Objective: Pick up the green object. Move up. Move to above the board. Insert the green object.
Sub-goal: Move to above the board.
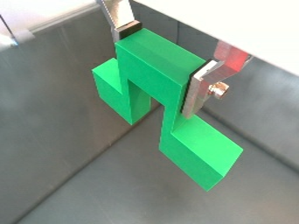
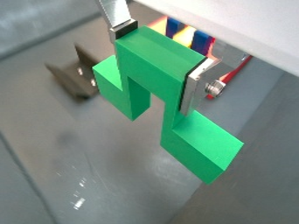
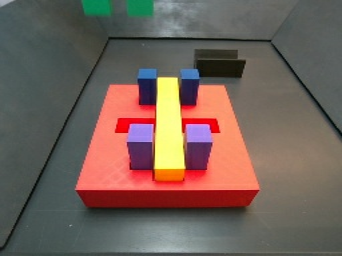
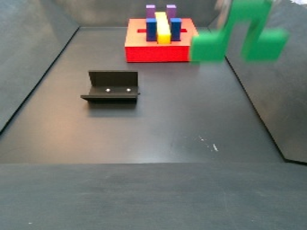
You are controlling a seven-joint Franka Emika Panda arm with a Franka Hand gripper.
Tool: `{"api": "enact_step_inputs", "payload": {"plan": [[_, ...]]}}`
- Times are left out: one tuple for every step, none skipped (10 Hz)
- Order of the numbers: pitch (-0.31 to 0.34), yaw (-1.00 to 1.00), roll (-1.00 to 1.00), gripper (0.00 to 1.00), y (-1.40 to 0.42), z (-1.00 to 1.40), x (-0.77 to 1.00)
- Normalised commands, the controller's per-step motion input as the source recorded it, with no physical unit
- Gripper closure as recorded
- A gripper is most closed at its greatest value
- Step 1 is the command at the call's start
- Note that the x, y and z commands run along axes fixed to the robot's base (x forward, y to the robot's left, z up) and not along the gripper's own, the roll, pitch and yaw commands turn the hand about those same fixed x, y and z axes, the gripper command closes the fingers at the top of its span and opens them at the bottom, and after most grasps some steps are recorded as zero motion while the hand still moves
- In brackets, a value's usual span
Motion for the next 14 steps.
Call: {"api": "enact_step_inputs", "payload": {"plan": [[0.049,0.0,0.0,1.0,0.0,1.4,0.04],[0.083,0.0,-0.01,1.0,0.0,0.92,0.04],[0.087,0.0,0.0,1.0,0.0,0.39,0.03],[0.175,-0.13,0.11,1.0,-1.4,0.19,0.56],[0.171,-0.11,0.11,1.0,-1.4,0.18,0.56],[0.2,-0.06,0.08,1.0,-1.4,0.18,0.58],[0.195,-0.03,-0.01,1.0,-1.4,0.18,0.6],[0.19,-0.02,0.0,1.0,-1.4,0.19,0.61],[0.171,0.0,0.02,1.0,-1.4,0.19,0.61],[0.154,0.0,-0.01,1.0,-1.4,0.2,0.62],[0.143,0.01,0.01,1.0,-1.4,0.2,0.65],[0.151,0.01,0.02,1.0,-1.4,0.21,0.69],[0.161,0.01,0.04,1.0,-0.86,0.14,0.47],[0.155,0.01,0.05,1.0,-0.48,0.09,0.31]]}}
